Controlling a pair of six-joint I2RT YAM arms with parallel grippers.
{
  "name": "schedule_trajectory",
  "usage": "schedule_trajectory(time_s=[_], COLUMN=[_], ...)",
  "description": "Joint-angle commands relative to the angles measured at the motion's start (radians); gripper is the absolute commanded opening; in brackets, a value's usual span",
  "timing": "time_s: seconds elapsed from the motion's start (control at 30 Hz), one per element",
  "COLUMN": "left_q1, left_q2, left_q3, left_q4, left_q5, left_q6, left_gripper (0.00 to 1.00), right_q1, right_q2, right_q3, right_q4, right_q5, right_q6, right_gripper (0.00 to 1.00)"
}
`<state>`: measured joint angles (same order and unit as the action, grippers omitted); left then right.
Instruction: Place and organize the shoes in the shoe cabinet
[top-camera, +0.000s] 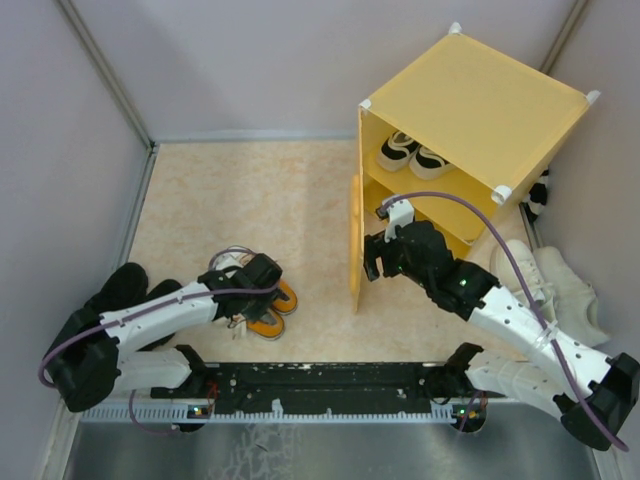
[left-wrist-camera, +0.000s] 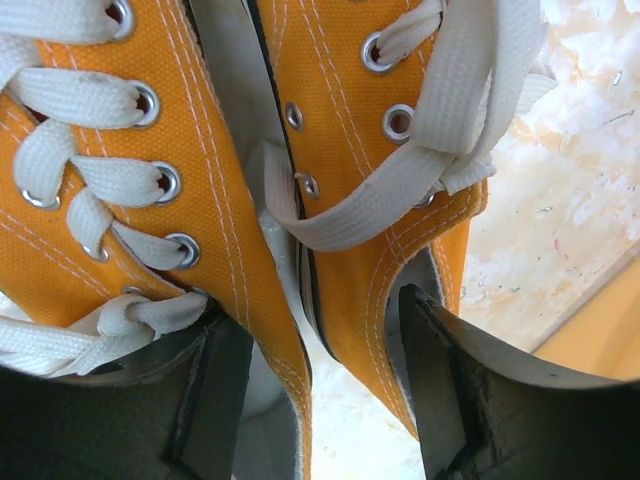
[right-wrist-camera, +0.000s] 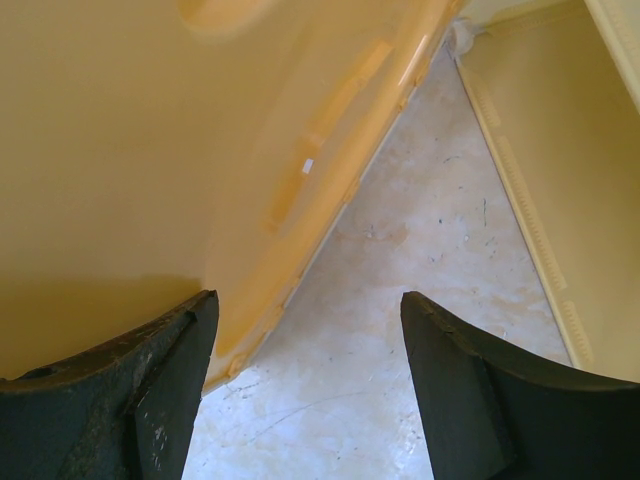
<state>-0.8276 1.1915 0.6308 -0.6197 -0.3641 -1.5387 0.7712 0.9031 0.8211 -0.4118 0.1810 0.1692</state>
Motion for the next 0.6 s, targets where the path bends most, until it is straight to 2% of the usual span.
schedule_trajectory(time_s=[0.0, 0.07, 0.17, 0.23, 0.4, 0.57], left_q1=[0.014, 0.02, 0.021, 0.027, 0.03, 0.03], left_q2=[0.026, 0.038, 0.057, 0.061, 0.04, -0.09], left_q3=[-0.054, -0.069, -0.069, -0.059, -0.01, 0.137], left_q4=[0.047, 0.082, 0.114, 0.132, 0.16, 0.057], left_q5=[0.015, 0.033, 0.051, 0.059, 0.061, -0.091], left_q6=[0.009, 0.025, 0.05, 0.085, 0.245, 0.383], left_gripper=[0.63, 0.54, 0.19, 0.01, 0.0, 0.0], right_q1=[0.004, 0.004, 0.004, 0.004, 0.004, 0.004], right_q2=[-0.021, -0.021, -0.02, -0.02, -0.017, -0.011], right_q3=[-0.011, -0.011, -0.009, -0.008, -0.008, -0.009], right_q4=[0.034, 0.035, 0.033, 0.034, 0.037, 0.033], right_q5=[-0.003, -0.006, -0.005, -0.005, 0.003, 0.044], right_q6=[0.002, 0.002, 0.001, 0.001, 0.001, 0.014], right_gripper=[0.74, 0.74, 0.74, 0.74, 0.74, 0.74])
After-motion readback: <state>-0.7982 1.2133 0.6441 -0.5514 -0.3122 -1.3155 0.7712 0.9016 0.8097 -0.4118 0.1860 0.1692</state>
